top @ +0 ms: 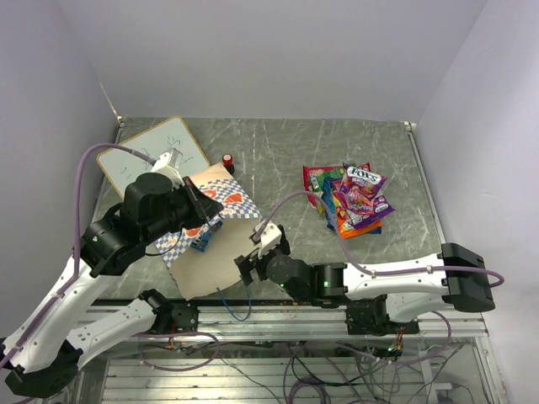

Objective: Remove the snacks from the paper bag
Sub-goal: Take out the snack from the paper bag.

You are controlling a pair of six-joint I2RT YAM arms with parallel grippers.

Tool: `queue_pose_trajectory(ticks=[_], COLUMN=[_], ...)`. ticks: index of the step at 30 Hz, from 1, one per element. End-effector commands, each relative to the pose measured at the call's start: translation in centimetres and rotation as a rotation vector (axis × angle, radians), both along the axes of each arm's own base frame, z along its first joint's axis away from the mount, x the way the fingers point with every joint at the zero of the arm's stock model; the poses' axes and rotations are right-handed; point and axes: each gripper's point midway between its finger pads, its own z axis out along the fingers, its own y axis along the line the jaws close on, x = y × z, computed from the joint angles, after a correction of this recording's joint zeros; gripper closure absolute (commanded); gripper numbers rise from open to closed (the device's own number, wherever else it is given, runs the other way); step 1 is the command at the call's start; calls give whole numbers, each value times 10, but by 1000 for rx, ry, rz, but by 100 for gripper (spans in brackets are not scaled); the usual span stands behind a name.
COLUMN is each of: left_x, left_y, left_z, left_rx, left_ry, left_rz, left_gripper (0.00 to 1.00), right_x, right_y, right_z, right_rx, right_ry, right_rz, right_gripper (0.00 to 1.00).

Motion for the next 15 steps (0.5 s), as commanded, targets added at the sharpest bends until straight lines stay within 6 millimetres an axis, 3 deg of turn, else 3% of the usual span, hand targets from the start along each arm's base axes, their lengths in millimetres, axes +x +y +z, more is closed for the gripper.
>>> queue_pose_trajectory(ticks=[1, 7, 13, 15], left_x=[7, 17, 22, 21], left_y=[-14, -35, -44, -44], left_z=[24, 32, 32, 33], left_rx=[-73, -66, -70, -81], left_ry=[-78, -86, -83, -84], left_rz=[-45, -113, -135, -138], left_gripper=[93, 93, 93, 93], right_x=[0, -5, -10, -12], right_y=[-3, 12, 53, 71], right_z=[10, 1, -1, -5], right_rx=[94, 141, 179, 189], right_ry=[-15, -7, -30, -28], right_rz=[-1, 42, 123, 147], right_gripper=[15, 36, 55, 56])
